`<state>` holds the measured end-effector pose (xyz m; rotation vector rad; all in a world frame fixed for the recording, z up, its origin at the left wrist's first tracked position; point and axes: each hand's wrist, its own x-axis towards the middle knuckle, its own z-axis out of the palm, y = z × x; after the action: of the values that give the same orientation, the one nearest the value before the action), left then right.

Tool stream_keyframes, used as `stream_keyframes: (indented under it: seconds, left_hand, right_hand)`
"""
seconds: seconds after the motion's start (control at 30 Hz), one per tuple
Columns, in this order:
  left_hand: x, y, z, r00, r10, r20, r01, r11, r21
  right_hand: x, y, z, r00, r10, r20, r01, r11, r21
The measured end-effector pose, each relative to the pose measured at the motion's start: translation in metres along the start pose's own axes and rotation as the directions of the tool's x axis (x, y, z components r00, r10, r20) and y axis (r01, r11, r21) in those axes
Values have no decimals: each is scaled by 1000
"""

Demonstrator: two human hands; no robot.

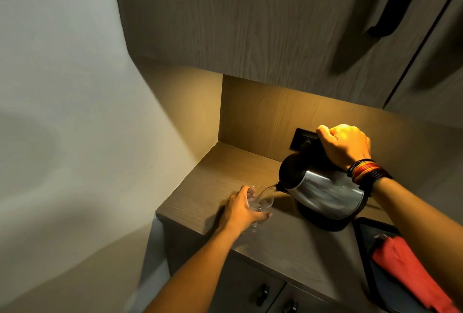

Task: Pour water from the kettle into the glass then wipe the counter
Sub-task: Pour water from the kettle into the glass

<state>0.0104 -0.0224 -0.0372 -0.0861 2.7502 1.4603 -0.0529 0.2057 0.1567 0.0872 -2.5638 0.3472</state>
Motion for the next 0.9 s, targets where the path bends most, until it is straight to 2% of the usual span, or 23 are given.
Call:
stream_keyframes:
  seconds: [0.4,0.63,0.9]
  left_hand:
    - [-1,-1,0,999,41,-25,-40,999,15]
    - [-2,-3,1,998,62,-25,-63,997,-44]
    - [0,-4,1,997,74,-28,-76,995,-60]
  right_hand:
    - [7,-3,-1,995,-92,-26,89,992,-93]
    - [5,-9,-4,988,-153,-20,148,976,-161]
    - [6,-11,-7,982,-187,-32,180,969,-167]
